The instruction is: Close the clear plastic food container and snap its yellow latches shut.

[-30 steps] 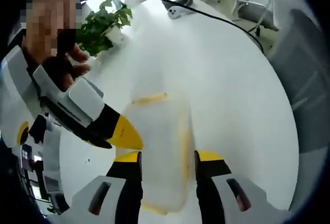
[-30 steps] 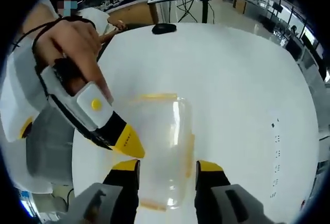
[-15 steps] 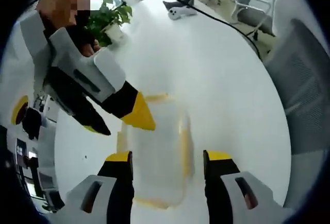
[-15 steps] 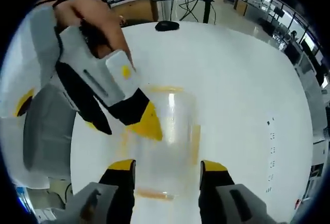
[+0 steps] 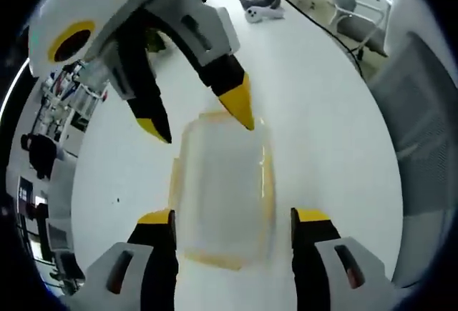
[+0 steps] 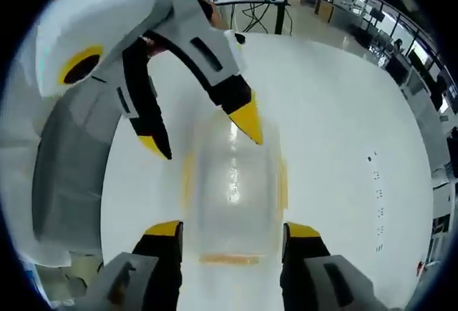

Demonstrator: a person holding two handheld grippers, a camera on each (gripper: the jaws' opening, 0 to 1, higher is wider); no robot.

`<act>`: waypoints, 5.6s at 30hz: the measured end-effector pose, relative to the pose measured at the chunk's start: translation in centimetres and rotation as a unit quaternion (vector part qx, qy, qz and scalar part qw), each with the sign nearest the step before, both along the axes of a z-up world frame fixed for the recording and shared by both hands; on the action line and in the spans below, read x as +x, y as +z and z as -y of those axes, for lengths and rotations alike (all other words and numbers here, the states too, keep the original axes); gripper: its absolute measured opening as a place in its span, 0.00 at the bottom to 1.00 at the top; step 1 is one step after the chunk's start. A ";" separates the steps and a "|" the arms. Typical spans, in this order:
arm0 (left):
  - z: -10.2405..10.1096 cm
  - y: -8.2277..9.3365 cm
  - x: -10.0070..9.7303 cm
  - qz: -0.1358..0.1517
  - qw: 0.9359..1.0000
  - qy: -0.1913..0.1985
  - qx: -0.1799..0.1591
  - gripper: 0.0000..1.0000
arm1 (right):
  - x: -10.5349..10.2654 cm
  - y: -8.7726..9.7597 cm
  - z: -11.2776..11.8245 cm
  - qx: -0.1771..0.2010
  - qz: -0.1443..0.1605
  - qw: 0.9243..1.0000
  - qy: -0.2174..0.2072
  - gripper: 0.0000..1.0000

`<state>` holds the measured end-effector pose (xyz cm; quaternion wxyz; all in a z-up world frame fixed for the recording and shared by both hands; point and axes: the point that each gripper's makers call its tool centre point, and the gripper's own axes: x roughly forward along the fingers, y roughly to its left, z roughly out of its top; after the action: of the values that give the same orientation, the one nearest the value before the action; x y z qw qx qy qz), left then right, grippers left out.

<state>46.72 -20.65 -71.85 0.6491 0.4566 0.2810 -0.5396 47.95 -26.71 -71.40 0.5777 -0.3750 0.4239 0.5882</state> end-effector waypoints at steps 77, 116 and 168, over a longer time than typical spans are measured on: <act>-5.0 -5.3 1.7 -0.032 0.997 0.006 0.075 0.81 | -1.1 -3.8 -1.3 0.002 0.056 0.998 -0.010 0.69; -10.0 -5.4 4.7 -0.029 0.996 0.028 0.081 0.81 | 2.3 -4.0 -6.1 0.002 0.062 0.998 0.015 0.70; -10.7 -2.6 2.8 -0.003 0.991 0.129 -0.025 0.85 | 0.0 -2.2 -5.2 0.067 0.098 0.989 -0.092 0.88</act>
<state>49.57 -9.97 -74.40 0.7234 0.3984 0.3264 -0.4598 47.91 -21.46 -73.64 0.6919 -0.3508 0.3575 0.5201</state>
